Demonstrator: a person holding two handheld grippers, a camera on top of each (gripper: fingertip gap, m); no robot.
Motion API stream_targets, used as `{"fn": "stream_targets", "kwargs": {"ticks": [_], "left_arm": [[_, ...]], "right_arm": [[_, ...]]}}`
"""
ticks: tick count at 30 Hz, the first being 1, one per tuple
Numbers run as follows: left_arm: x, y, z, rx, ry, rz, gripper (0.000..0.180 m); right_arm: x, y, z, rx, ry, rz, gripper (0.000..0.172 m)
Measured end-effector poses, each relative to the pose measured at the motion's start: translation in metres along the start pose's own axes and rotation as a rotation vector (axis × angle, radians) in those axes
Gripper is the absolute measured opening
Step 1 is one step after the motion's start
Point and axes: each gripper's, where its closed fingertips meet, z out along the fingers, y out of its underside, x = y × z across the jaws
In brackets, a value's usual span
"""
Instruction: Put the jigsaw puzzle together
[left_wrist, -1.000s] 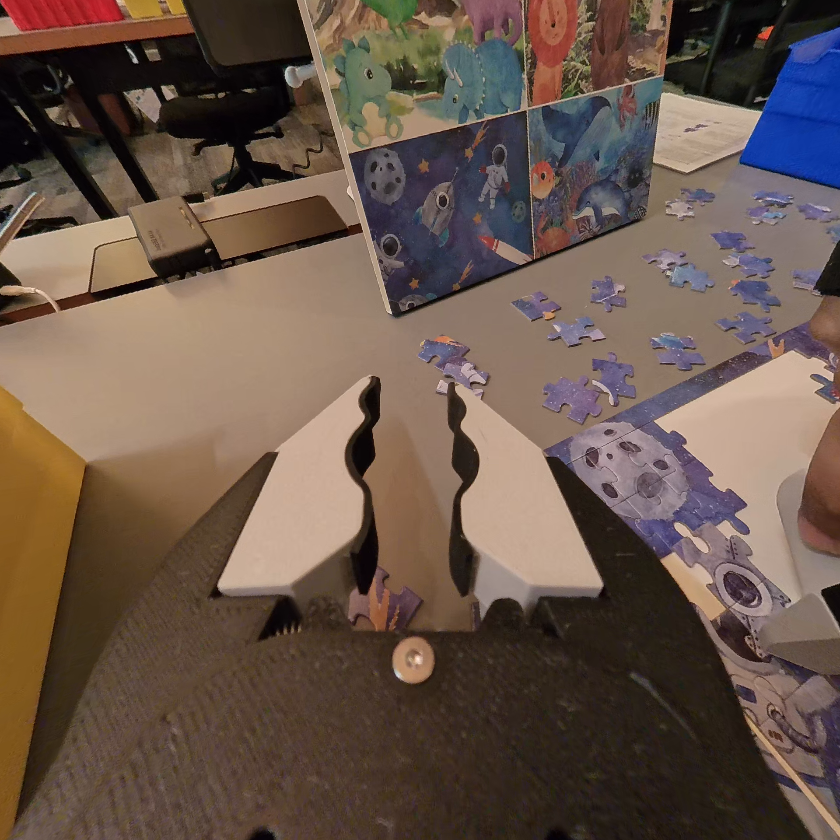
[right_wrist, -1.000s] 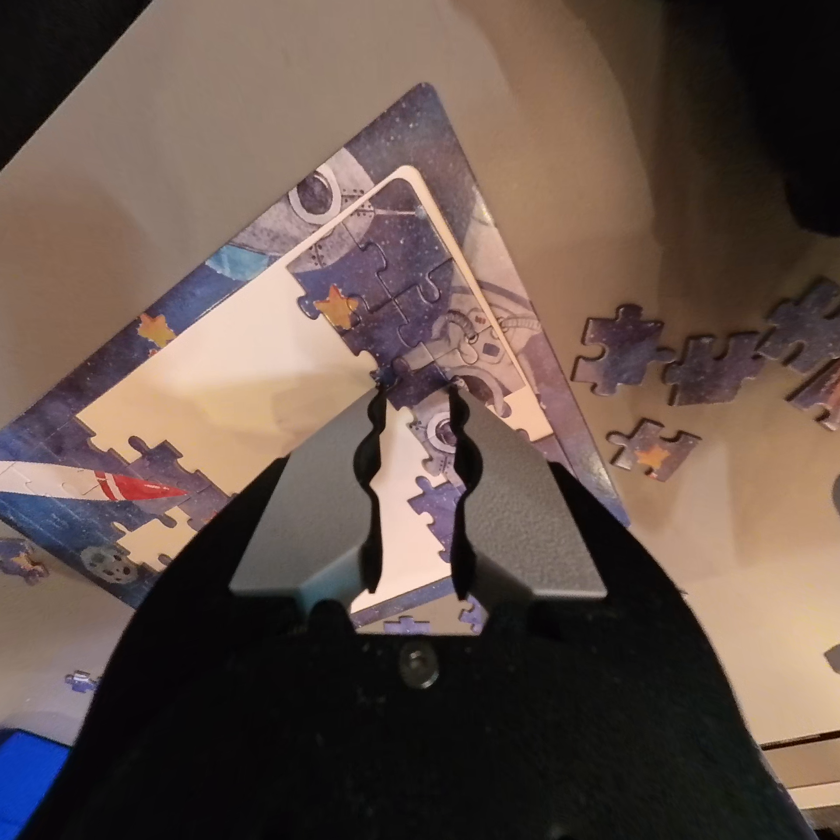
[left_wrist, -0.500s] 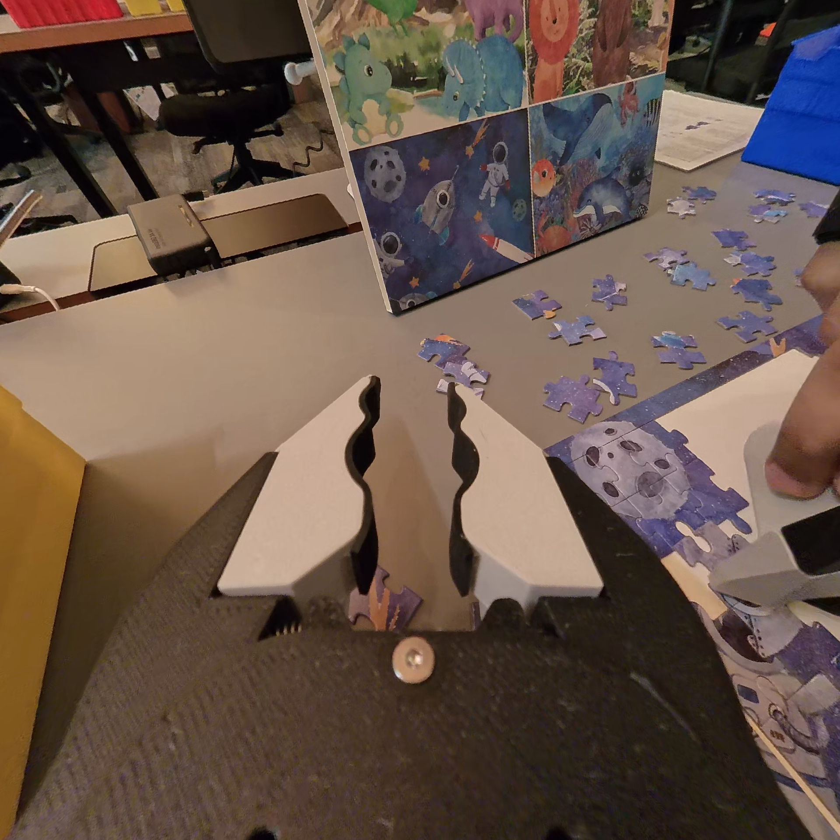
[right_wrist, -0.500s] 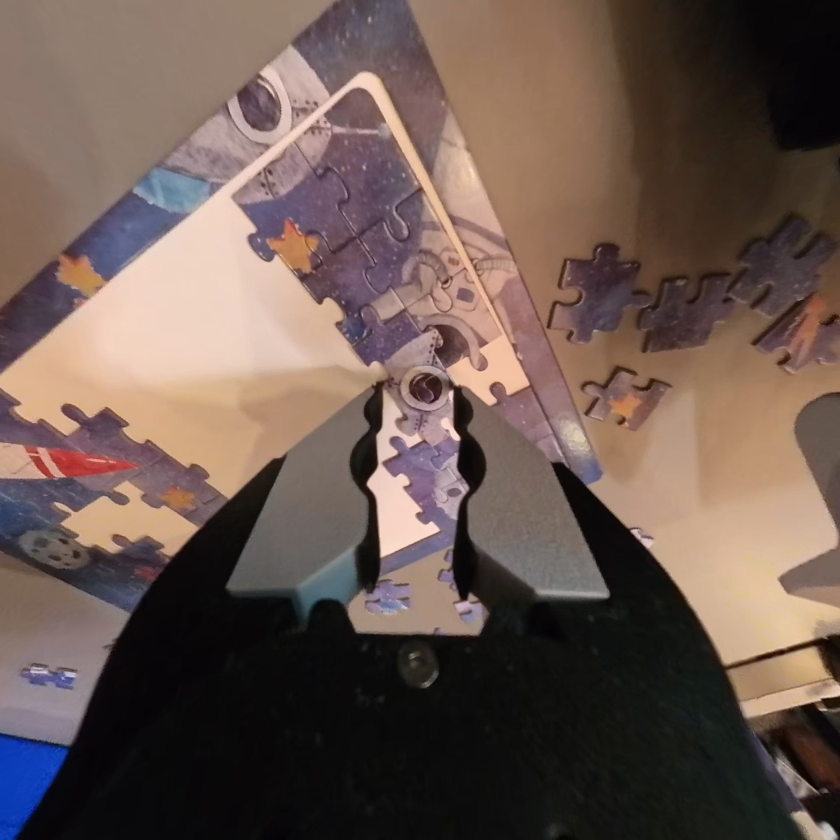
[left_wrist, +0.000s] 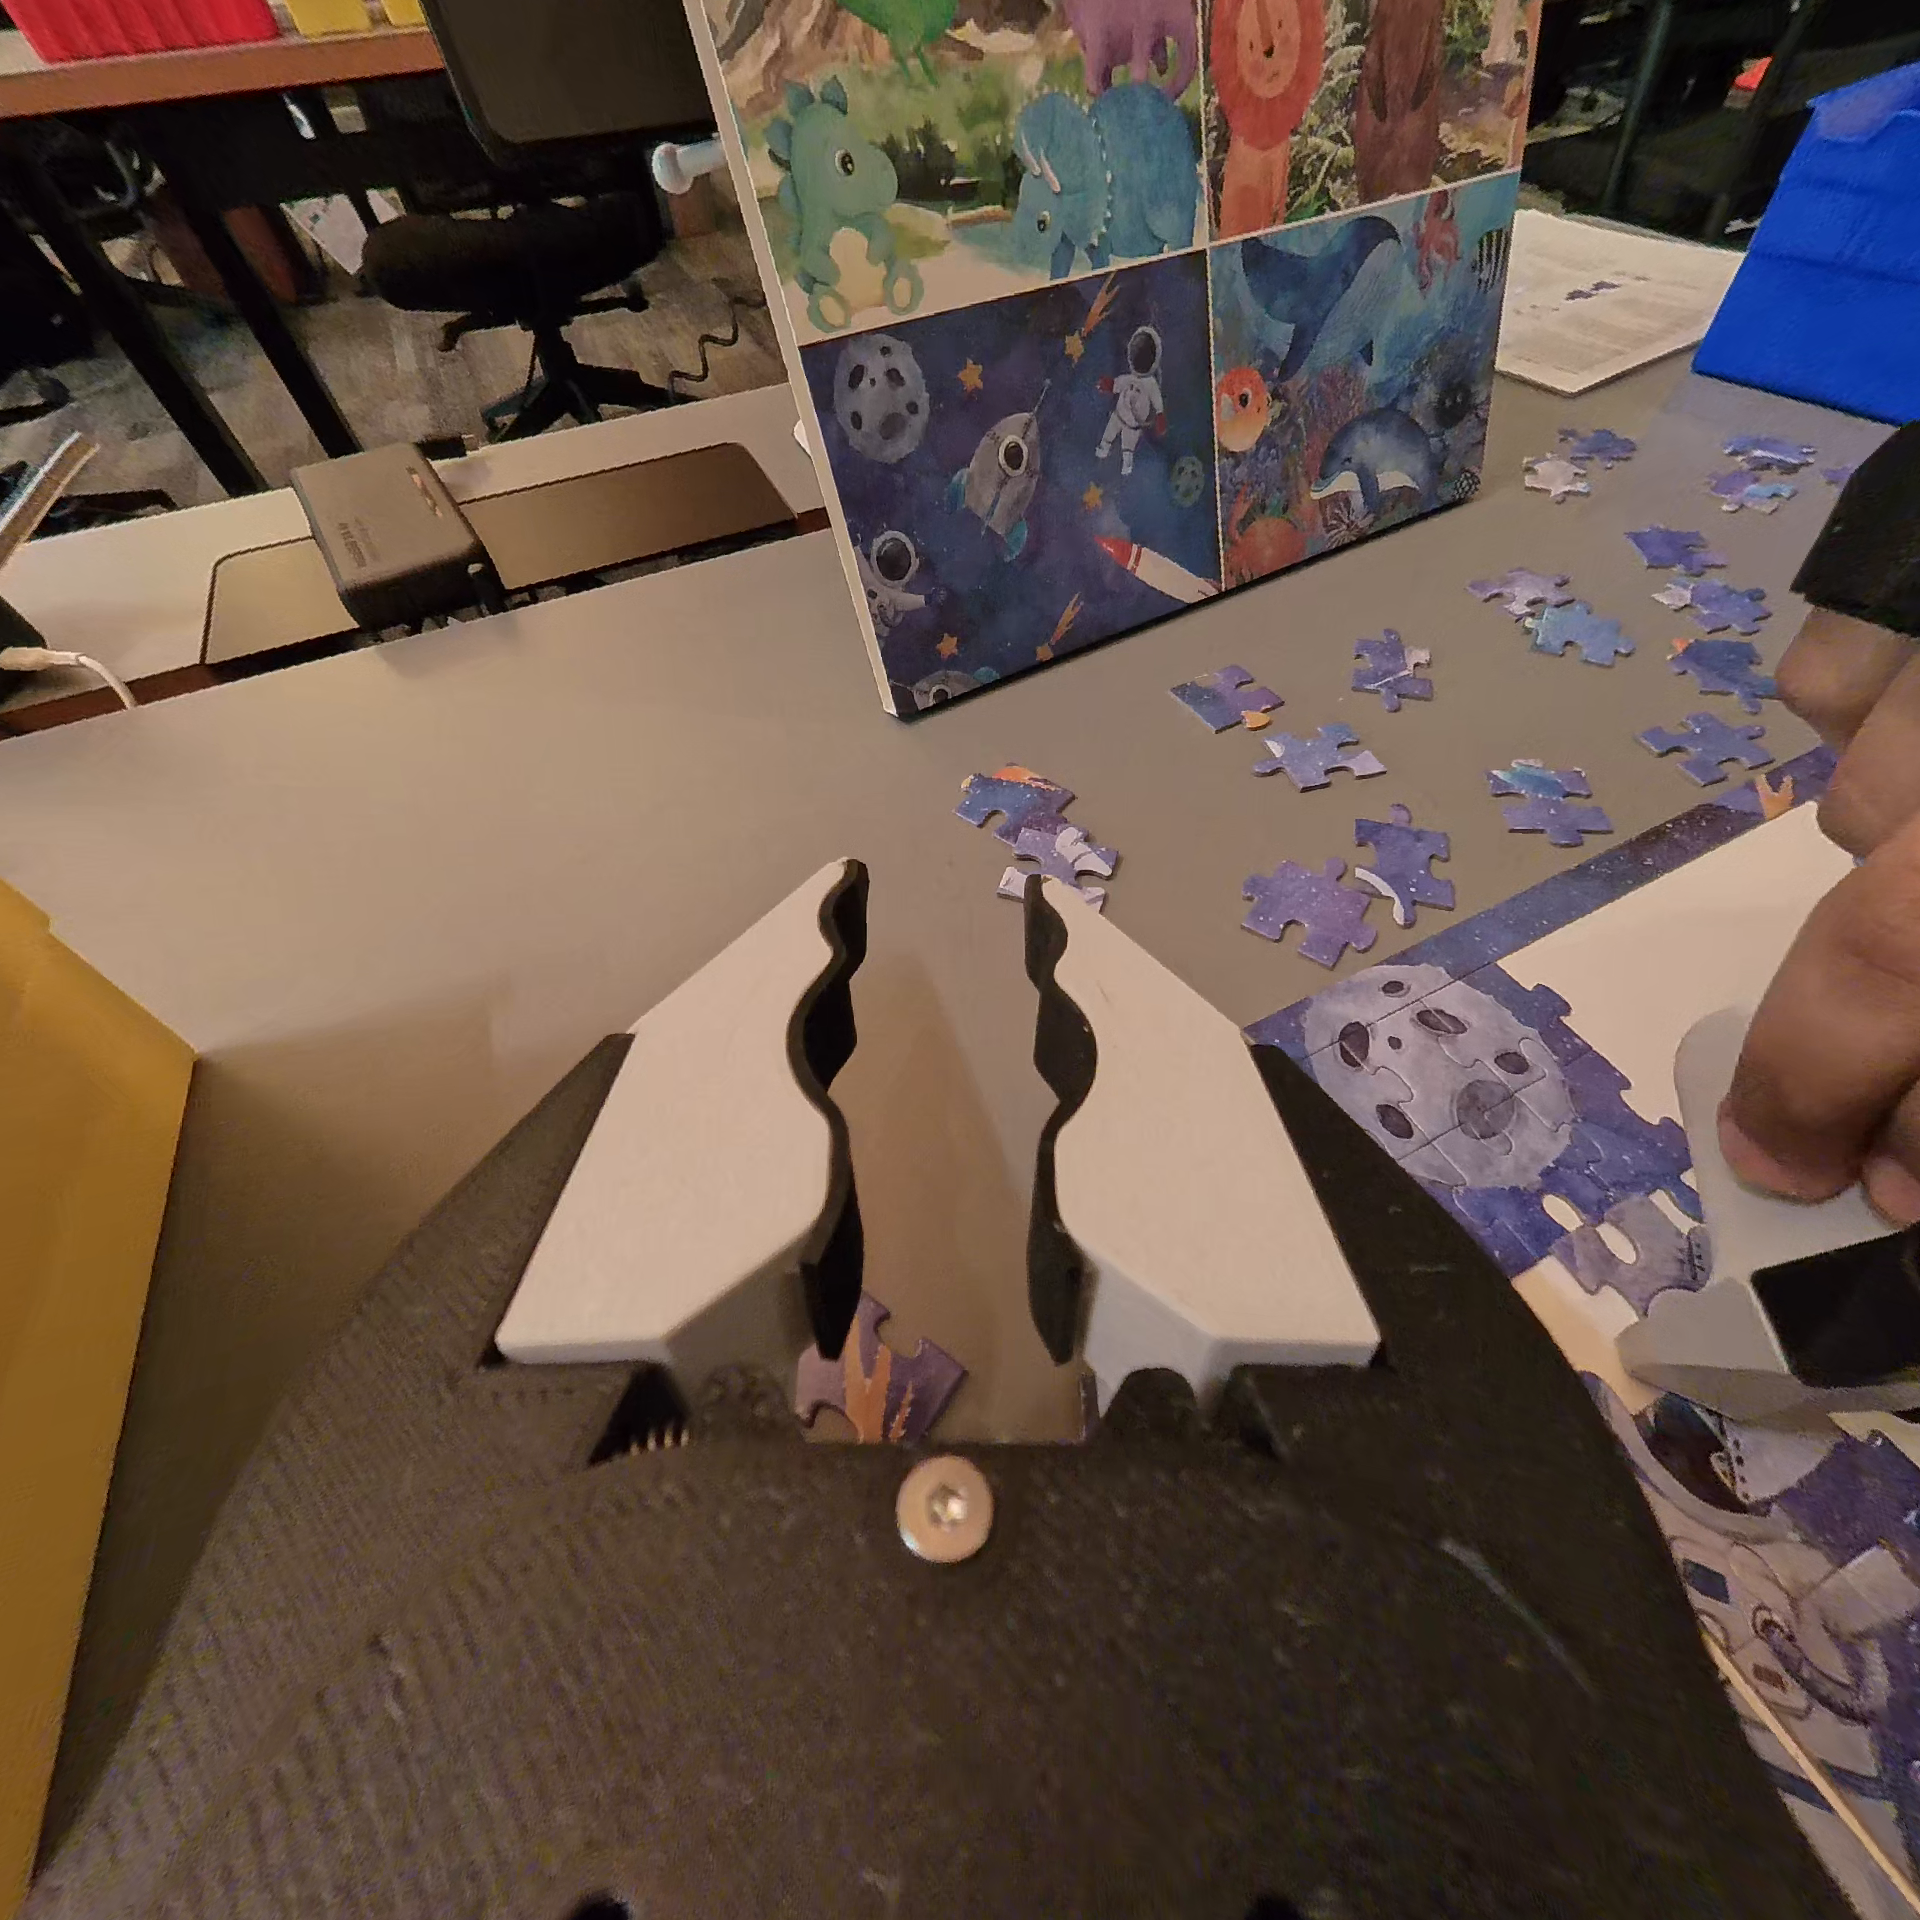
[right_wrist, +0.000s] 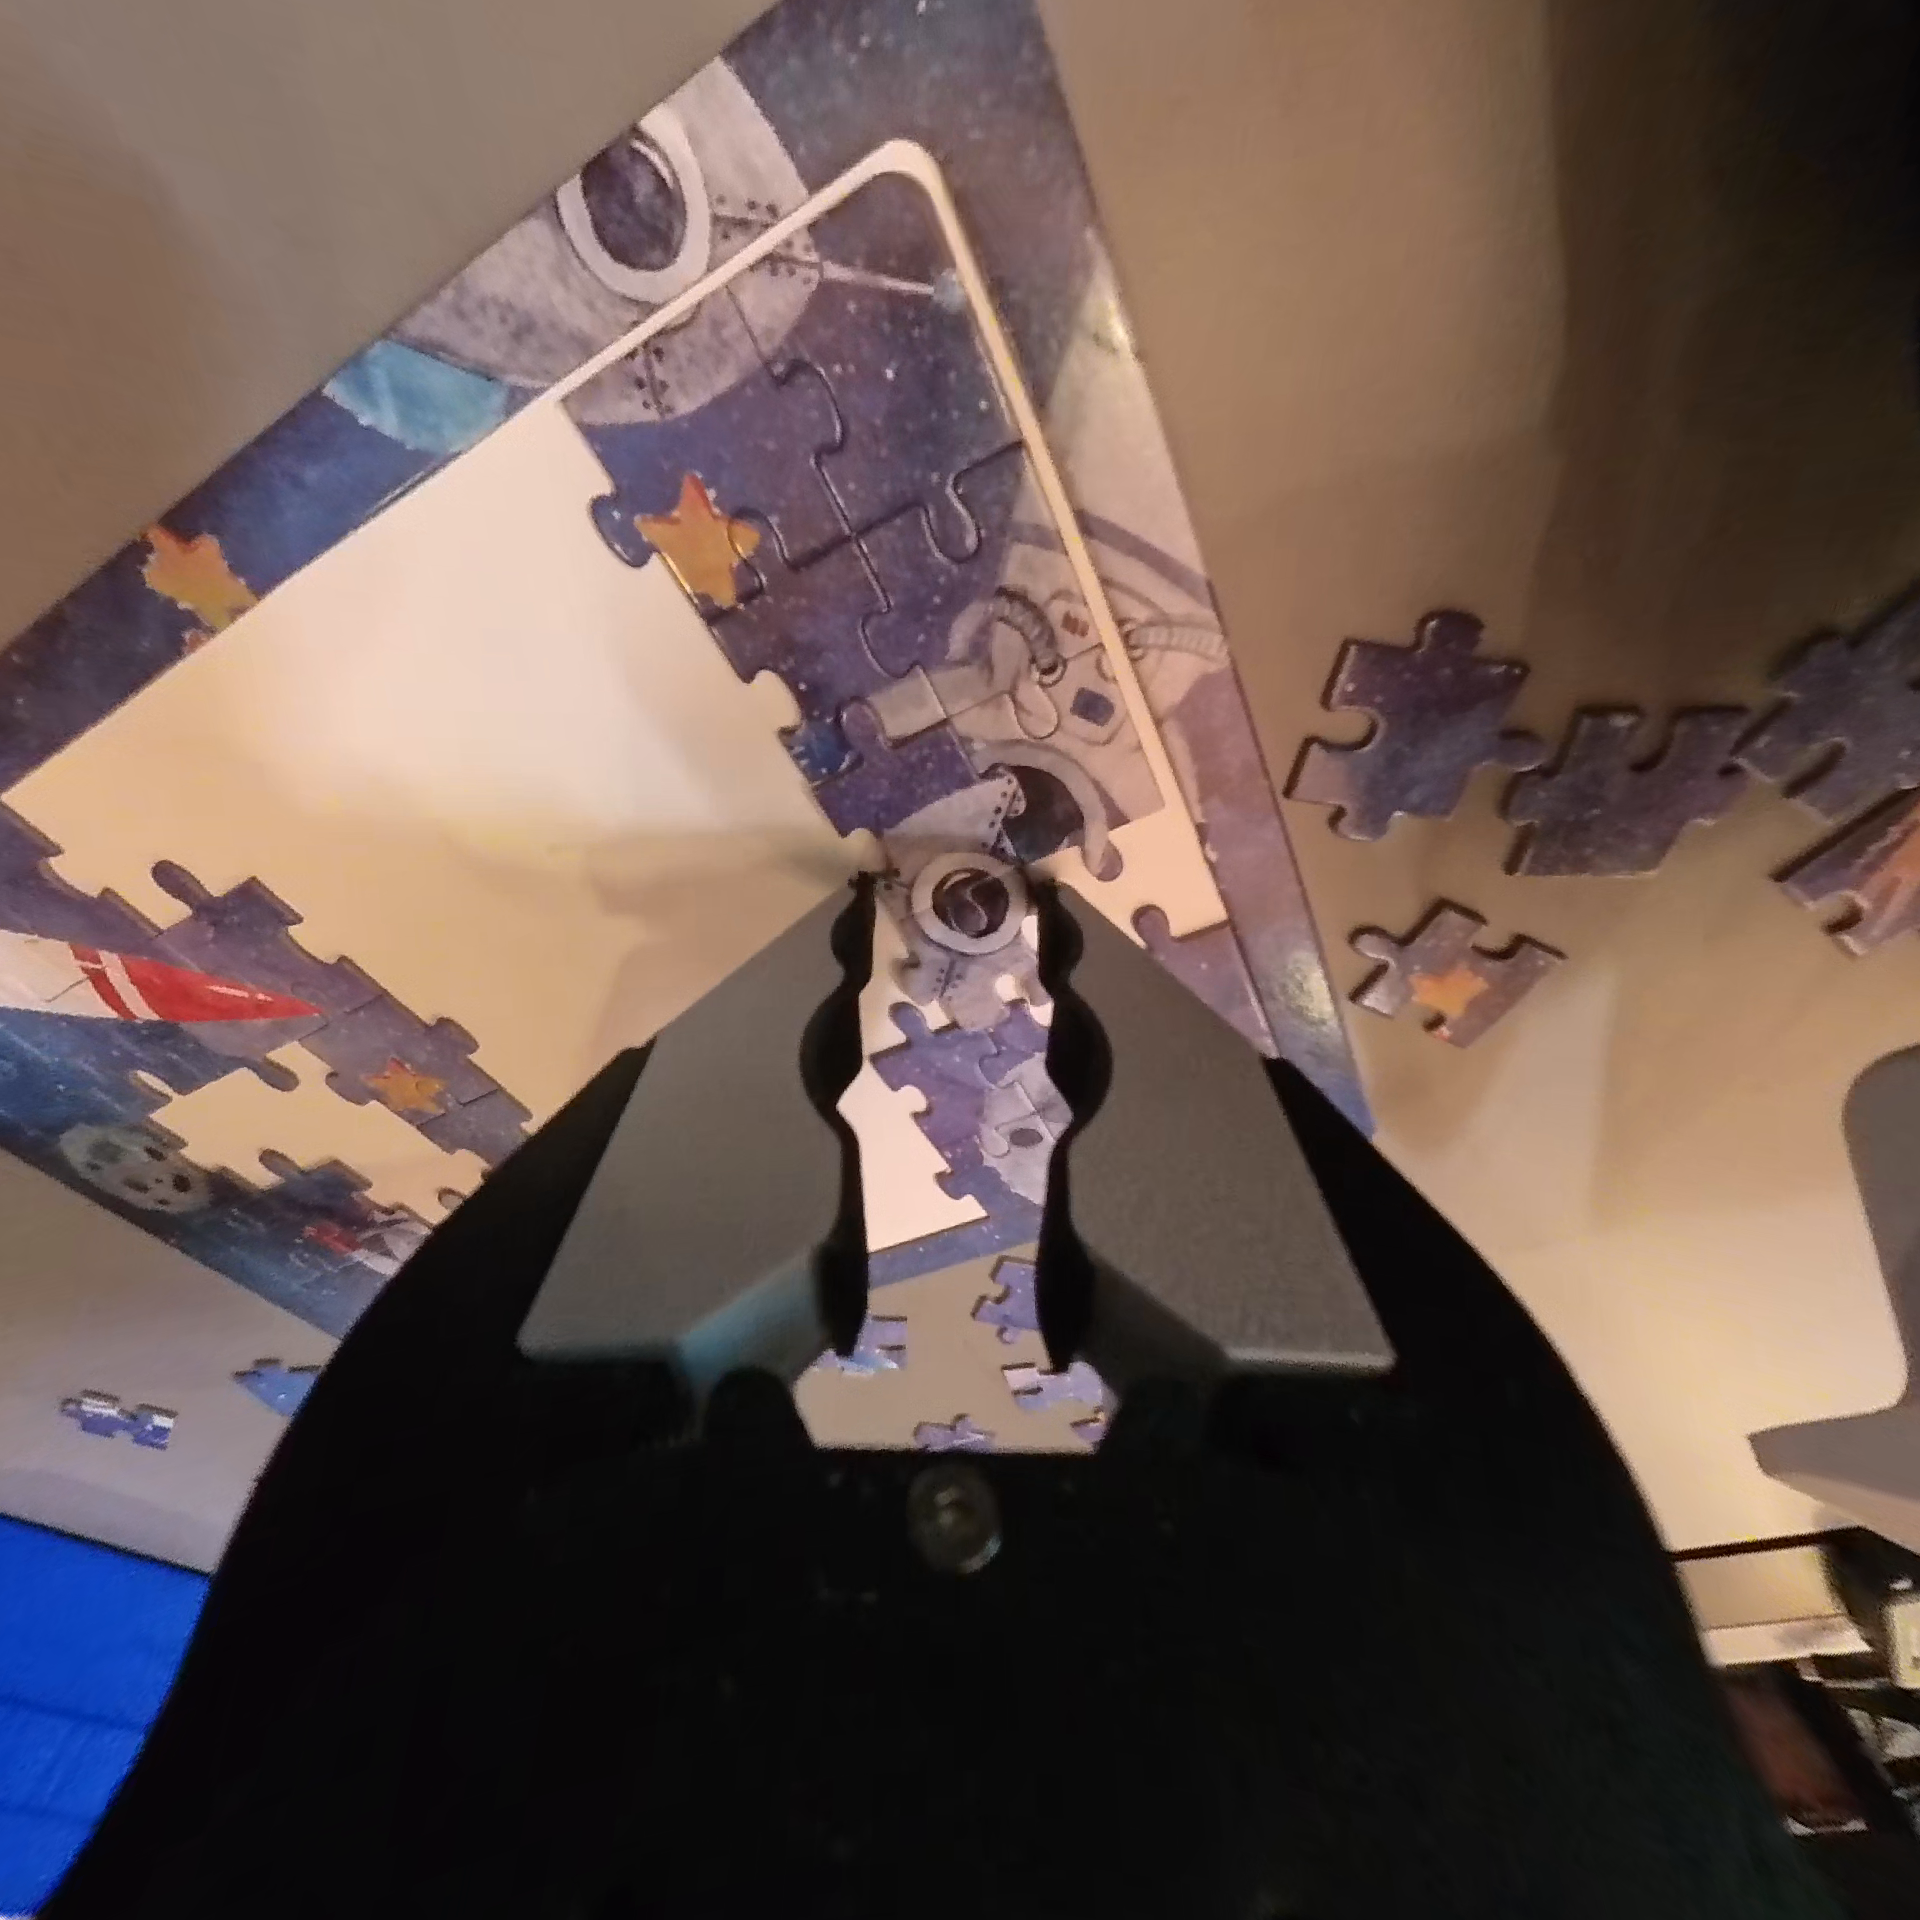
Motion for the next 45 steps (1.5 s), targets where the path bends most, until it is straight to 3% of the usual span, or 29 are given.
{"fn": "stream_targets", "kwargs": {"ticks": [9,10,12,27,45], "left_arm": [[0.0,0.0,0.0,0.0,0.002,0.0,0.029],[0.0,0.0,0.0,-0.001,0.001,0.0,0.029],[0.0,0.0,0.0,-0.003,0.001,0.0,0.029],[0.0,0.0,0.0,-0.003,0.001,-0.004,0.029],[0.0,-0.001,0.0,0.002,0.005,-0.005,0.029]], "right_arm": [[0.002,-0.002,-0.011,0.03,0.024,0.018,0.028],[0.002,-0.002,-0.012,0.035,0.034,0.014,0.014],[0.004,-0.004,-0.015,0.049,0.049,0.015,0.01],[0.015,-0.006,-0.001,0.061,0.021,0.033,0.037],[0.008,-0.01,-0.013,0.081,0.044,0.054,0.032]]}}
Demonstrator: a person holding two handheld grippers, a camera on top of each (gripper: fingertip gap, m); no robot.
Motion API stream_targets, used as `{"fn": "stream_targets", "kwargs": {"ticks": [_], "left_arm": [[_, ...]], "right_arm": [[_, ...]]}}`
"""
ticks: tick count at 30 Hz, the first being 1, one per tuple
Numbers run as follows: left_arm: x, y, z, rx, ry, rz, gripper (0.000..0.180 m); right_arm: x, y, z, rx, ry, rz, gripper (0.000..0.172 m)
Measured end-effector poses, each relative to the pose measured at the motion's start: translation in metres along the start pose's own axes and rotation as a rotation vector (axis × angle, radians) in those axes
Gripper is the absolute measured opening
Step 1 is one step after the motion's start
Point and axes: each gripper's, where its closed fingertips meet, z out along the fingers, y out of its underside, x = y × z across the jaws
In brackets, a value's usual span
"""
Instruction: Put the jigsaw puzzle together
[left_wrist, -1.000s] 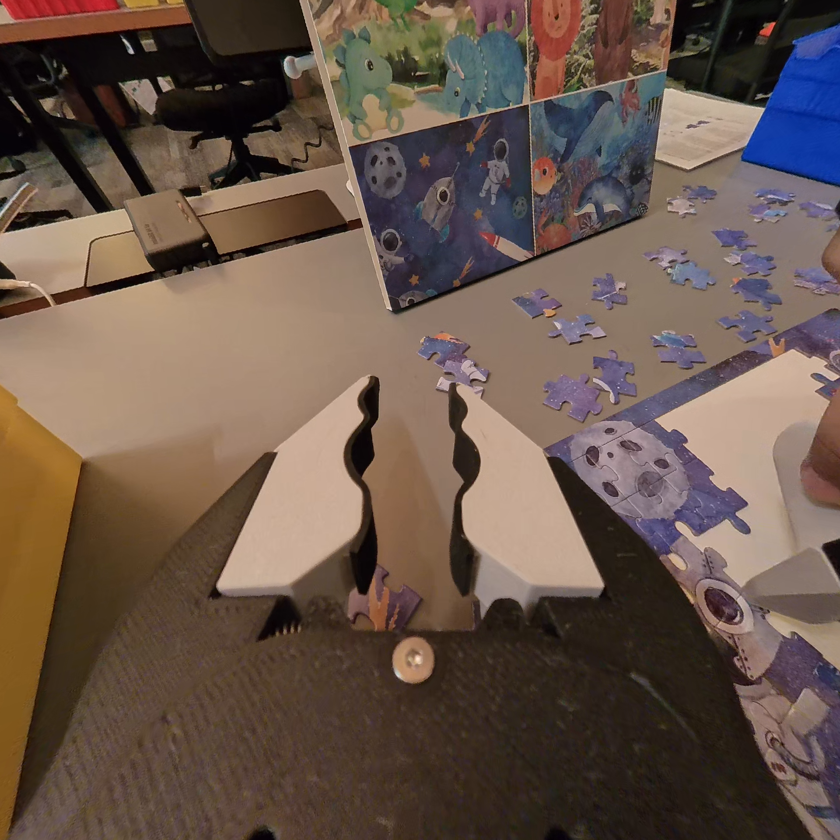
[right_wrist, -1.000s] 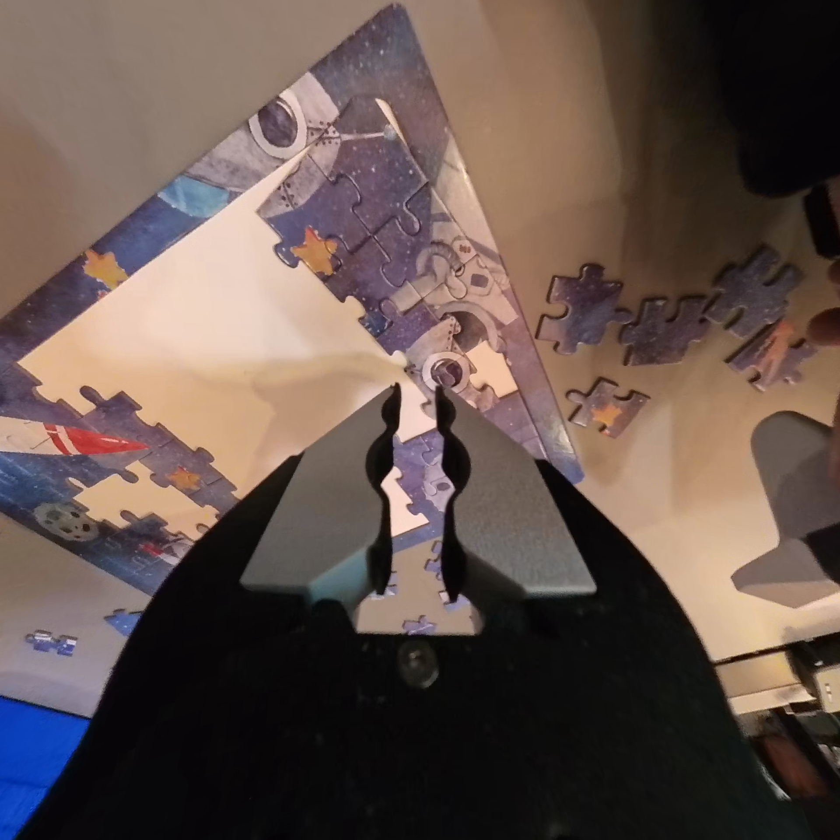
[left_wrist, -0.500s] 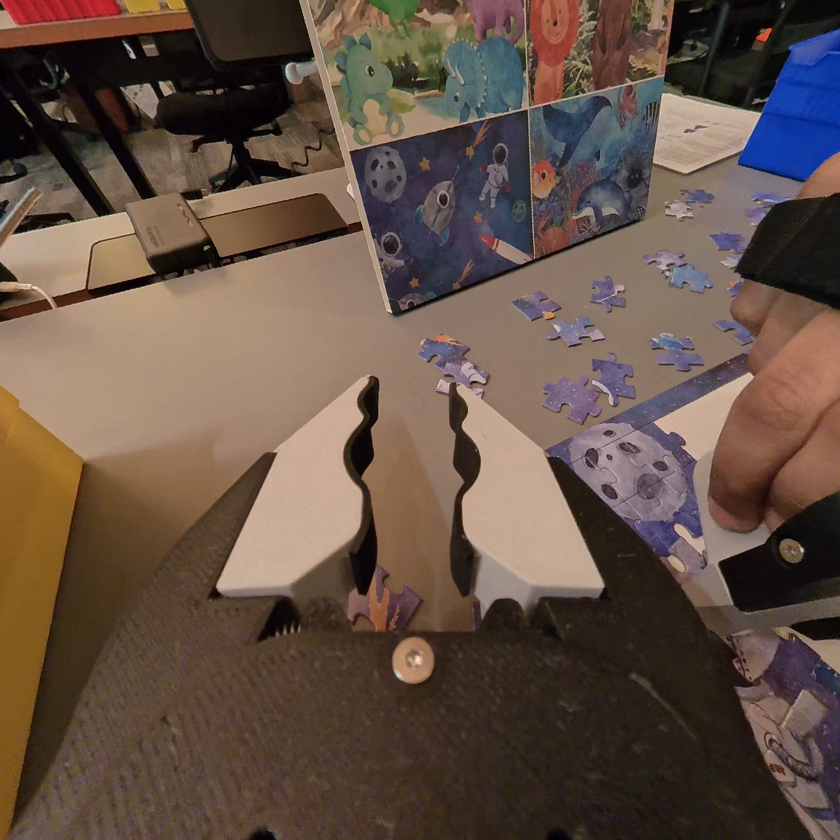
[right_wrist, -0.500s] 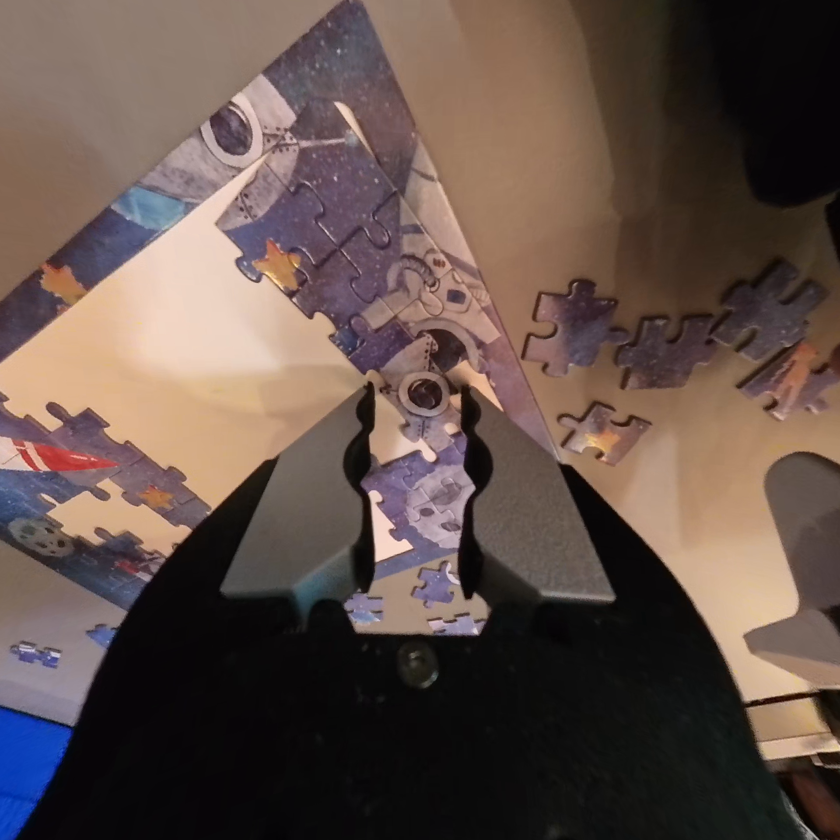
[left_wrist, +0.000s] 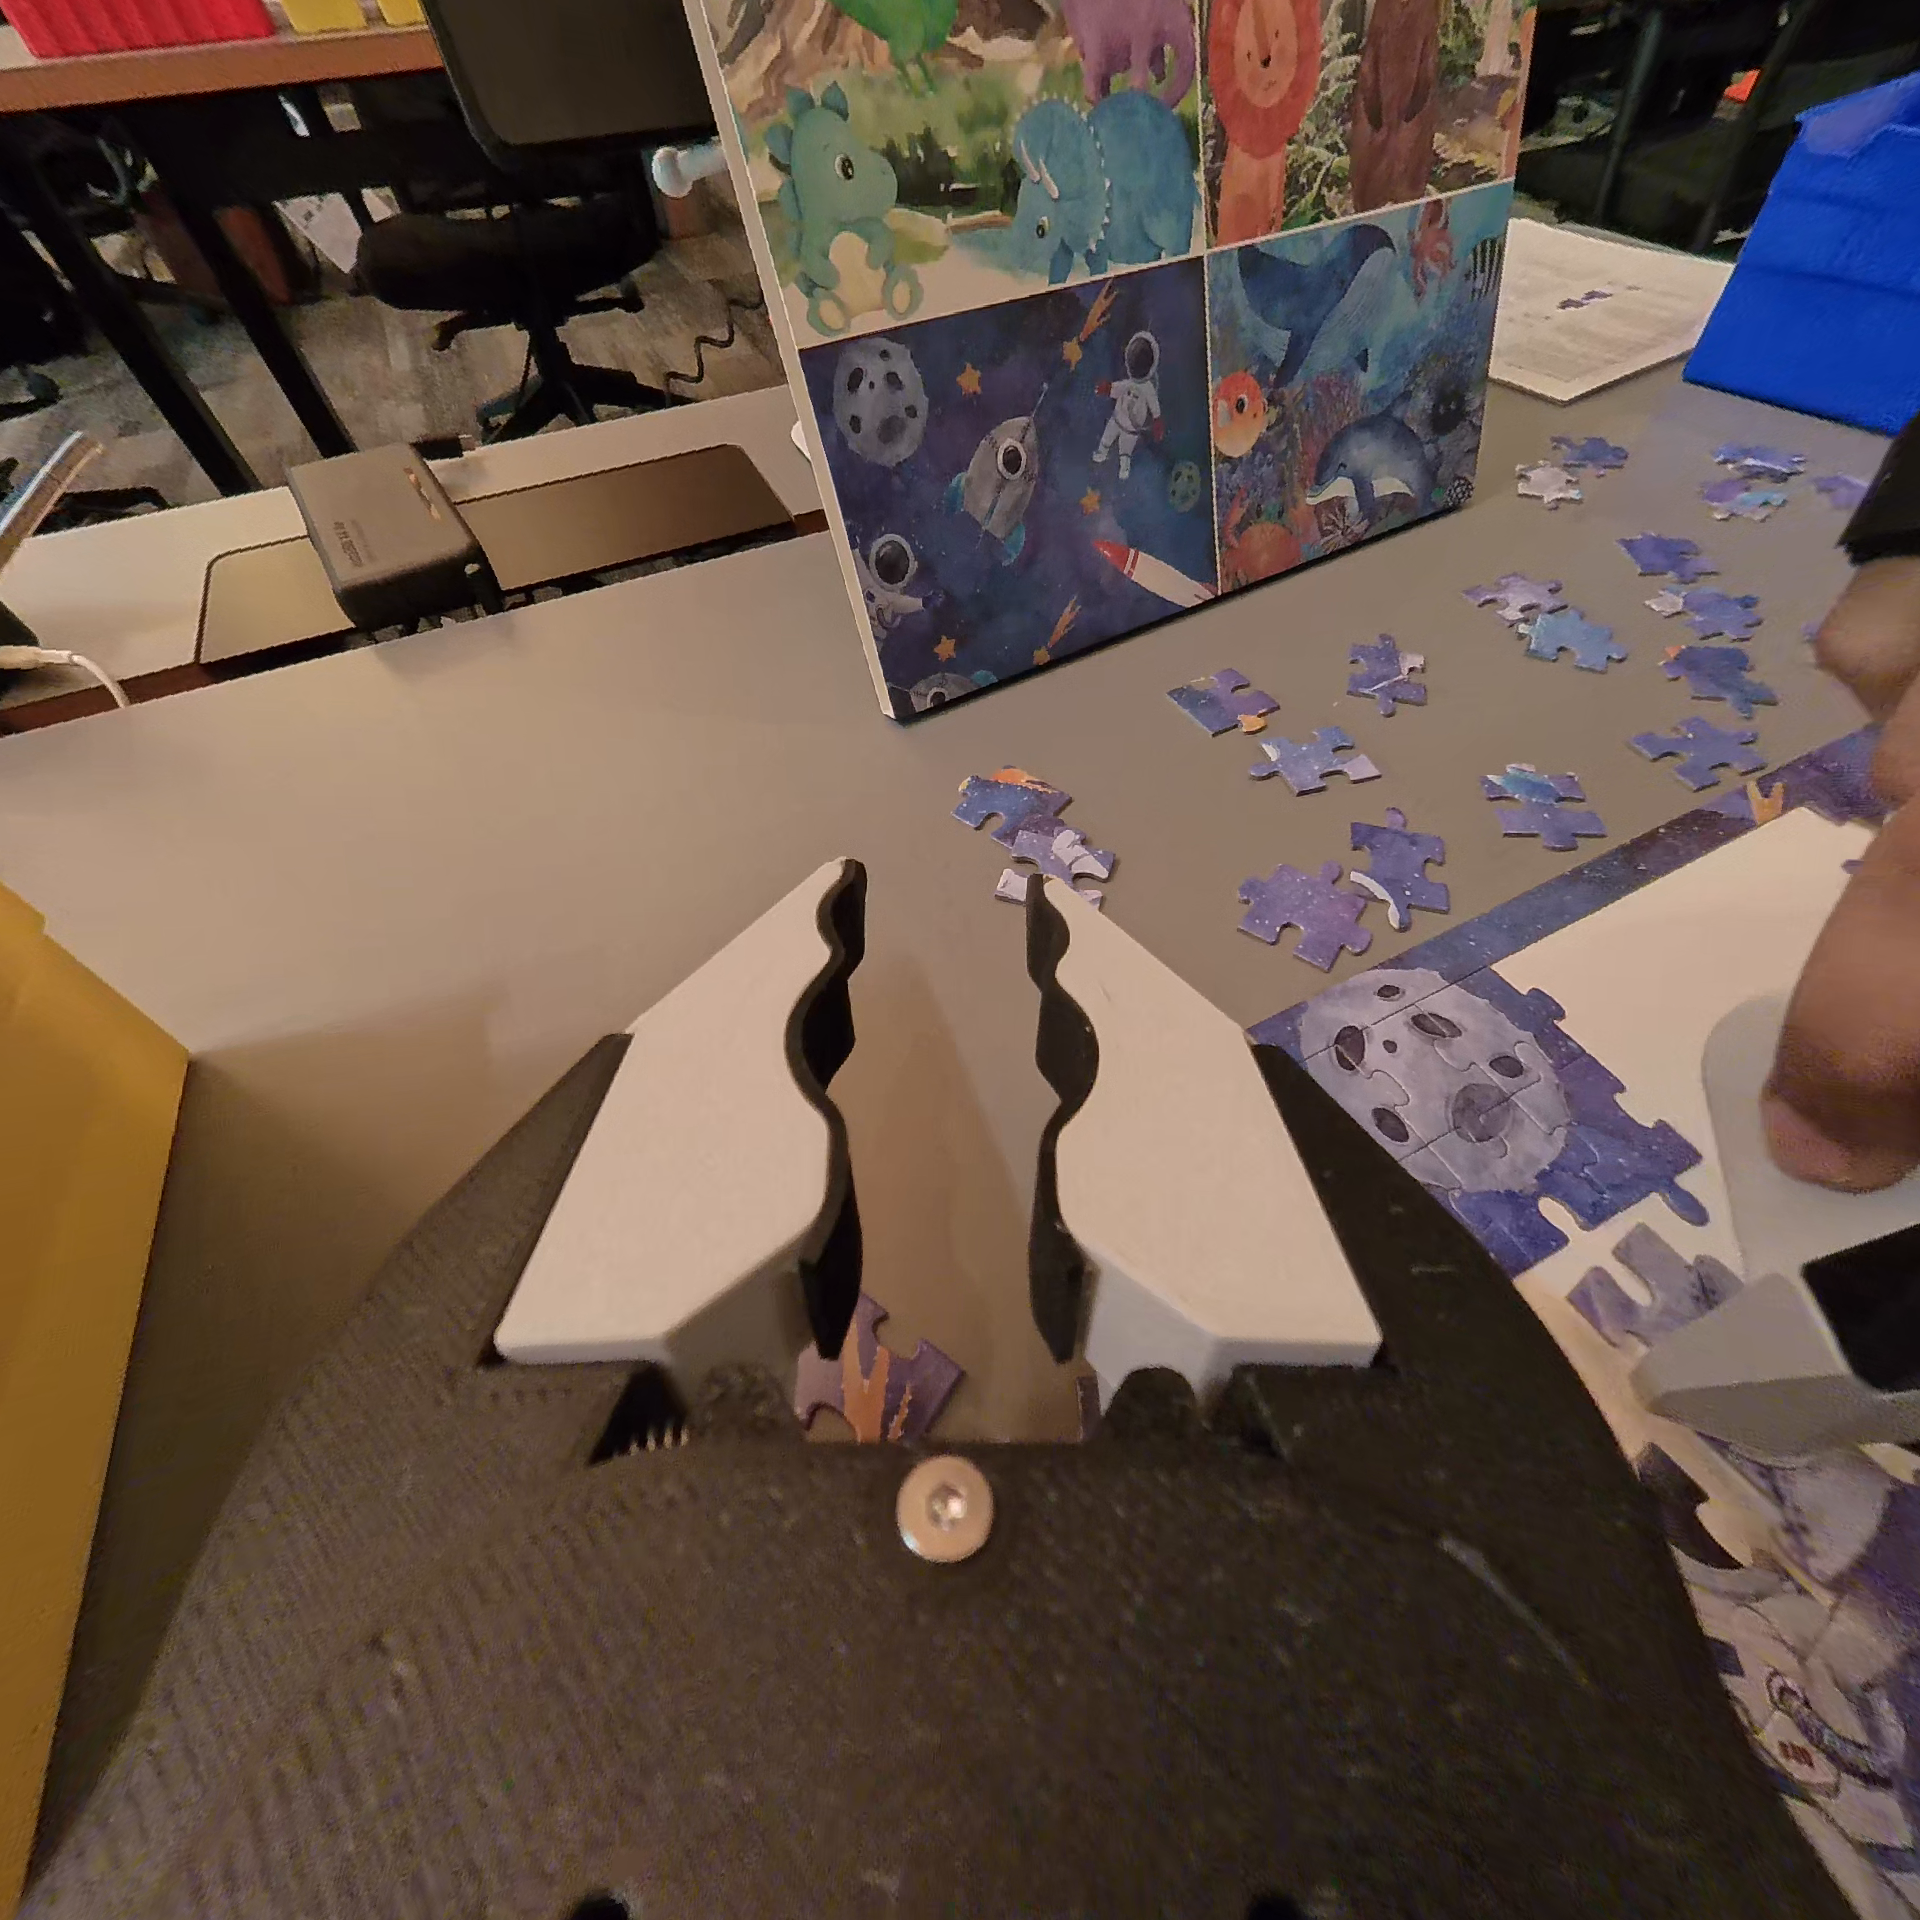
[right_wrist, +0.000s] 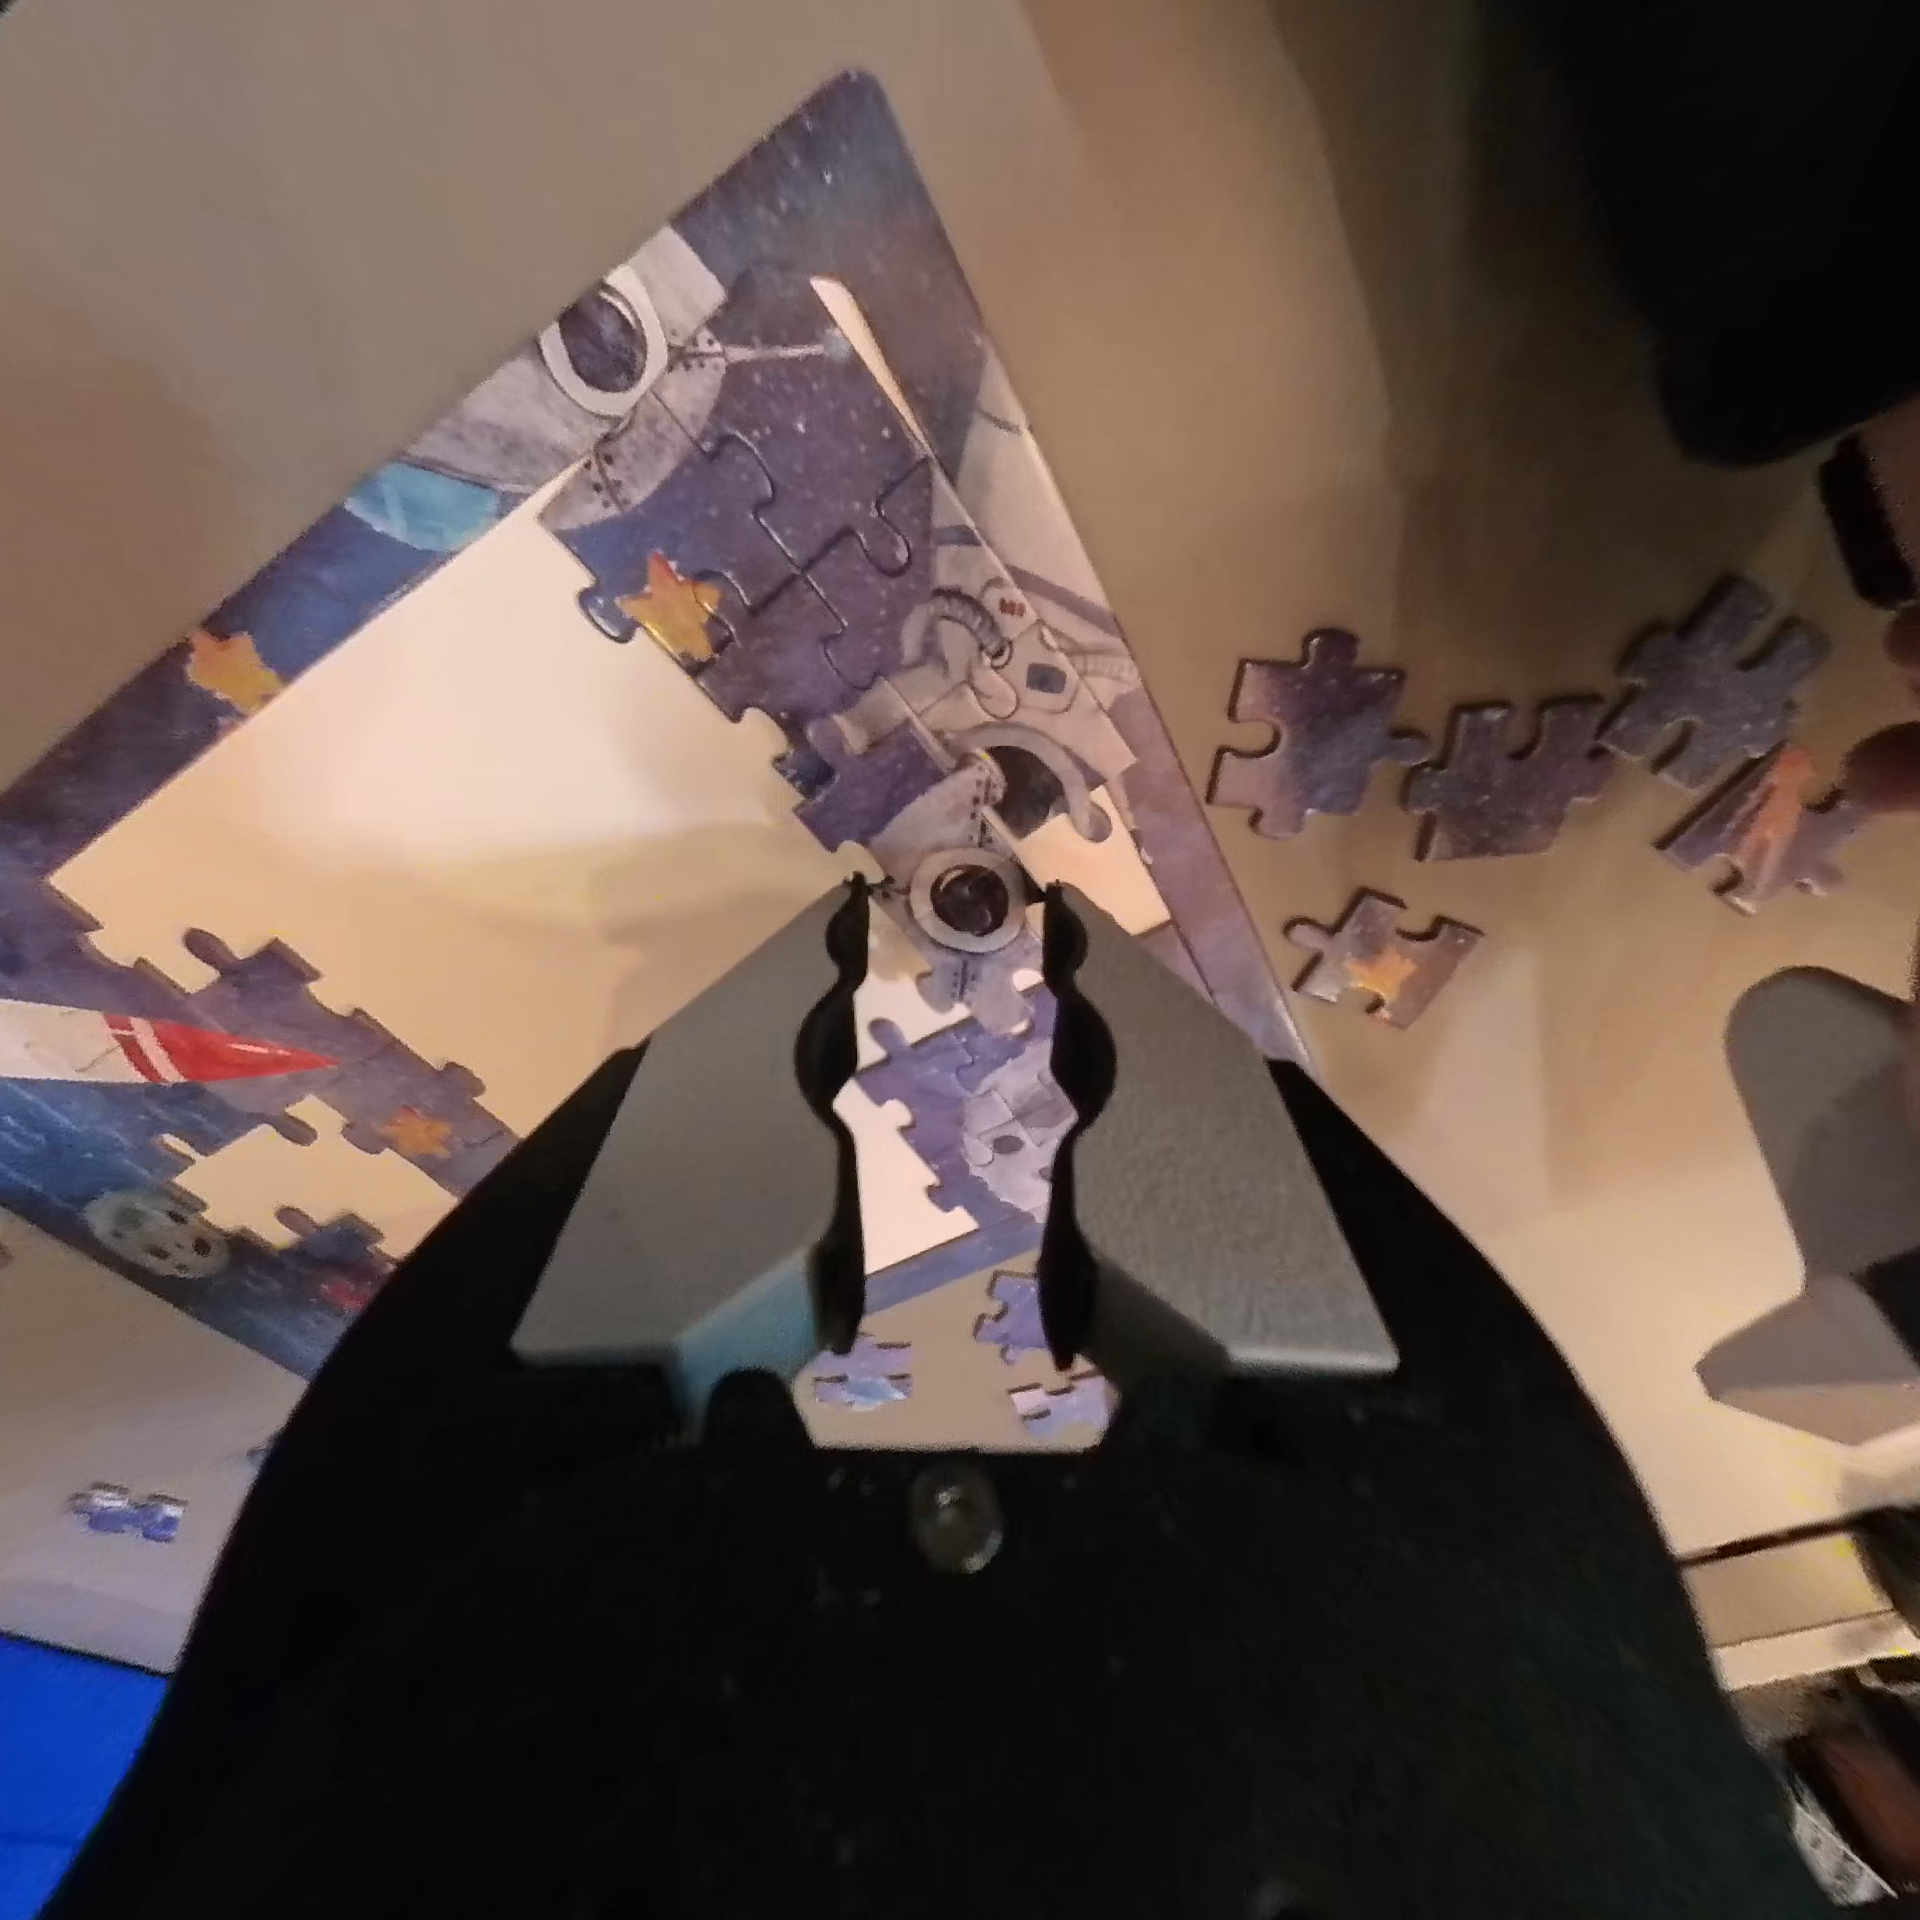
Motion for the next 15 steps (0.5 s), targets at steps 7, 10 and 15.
{"fn": "stream_targets", "kwargs": {"ticks": [7,10,15], "left_arm": [[0.0,0.001,0.0,-0.003,-0.001,0.001,0.029],[0.0,0.0,0.0,-0.001,0.0,0.0,0.029],[0.0,0.0,0.0,0.0,0.001,0.001,0.029]], "right_arm": [[-0.004,0.011,-0.009,-0.01,0.038,0.05,0.032],[-0.005,0.032,-0.015,-0.032,0.066,0.115,0.032],[-0.009,0.09,-0.024,-0.077,0.105,0.284,0.032]]}}
